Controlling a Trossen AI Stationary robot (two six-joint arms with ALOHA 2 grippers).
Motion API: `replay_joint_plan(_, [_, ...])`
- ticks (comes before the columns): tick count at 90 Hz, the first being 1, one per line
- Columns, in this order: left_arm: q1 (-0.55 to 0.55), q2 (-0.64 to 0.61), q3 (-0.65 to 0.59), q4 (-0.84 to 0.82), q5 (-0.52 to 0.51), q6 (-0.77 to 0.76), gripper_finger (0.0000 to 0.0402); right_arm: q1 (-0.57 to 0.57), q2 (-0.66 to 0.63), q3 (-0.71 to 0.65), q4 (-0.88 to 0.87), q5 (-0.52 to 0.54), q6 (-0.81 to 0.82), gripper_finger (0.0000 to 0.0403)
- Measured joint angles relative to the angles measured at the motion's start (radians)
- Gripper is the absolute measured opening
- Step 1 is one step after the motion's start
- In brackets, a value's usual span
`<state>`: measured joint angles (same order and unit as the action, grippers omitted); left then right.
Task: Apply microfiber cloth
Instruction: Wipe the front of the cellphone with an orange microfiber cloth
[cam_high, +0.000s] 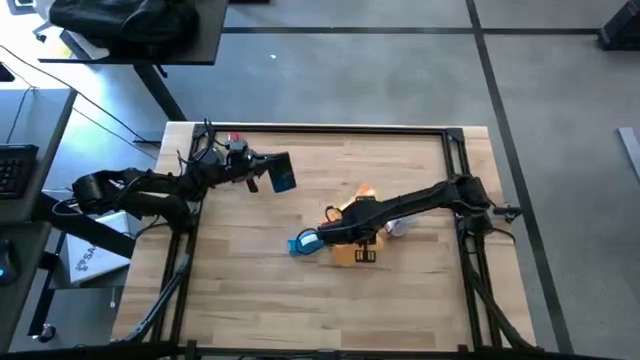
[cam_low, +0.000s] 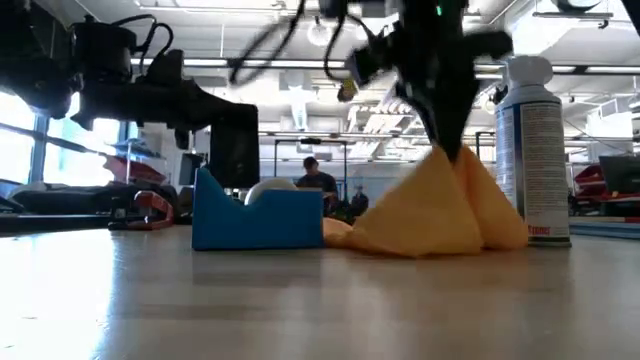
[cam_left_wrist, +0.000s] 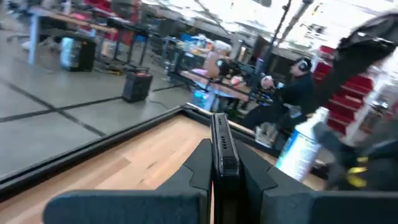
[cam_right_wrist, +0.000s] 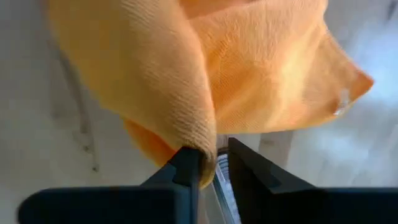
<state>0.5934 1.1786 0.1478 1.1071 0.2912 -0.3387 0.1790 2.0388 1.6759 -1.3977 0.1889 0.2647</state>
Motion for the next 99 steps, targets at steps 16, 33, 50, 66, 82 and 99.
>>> replay_joint_plan(16, [-0.006,0.001,0.001,-0.006,0.013,-0.044,0.0014,-0.032,-0.001,0.069,0.01,0.1,0.012,0.0121])
replay_joint_plan(33, [-0.071,0.001,0.006,-0.003,-0.022,0.063,0.0012,-0.048,-0.003,0.147,0.078,0.227,-0.023,0.0172])
replay_joint_plan(50, [-0.15,0.001,0.007,-0.003,-0.072,0.173,0.001,-0.073,-0.003,0.128,0.184,0.255,-0.103,0.0217])
replay_joint_plan(66, [-0.213,0.001,0.008,-0.004,-0.117,0.358,0.0009,-0.07,-0.003,0.124,0.254,0.229,-0.174,0.0244])
replay_joint_plan(82, [-0.324,0.001,0.008,-0.025,-0.114,0.683,0.0009,-0.046,-0.003,0.173,0.24,0.285,-0.223,0.0252])
replay_joint_plan(99, [-0.46,0.002,0.008,-0.094,-0.194,0.996,0.0009,-0.032,-0.003,0.244,0.237,0.398,-0.288,0.0252])
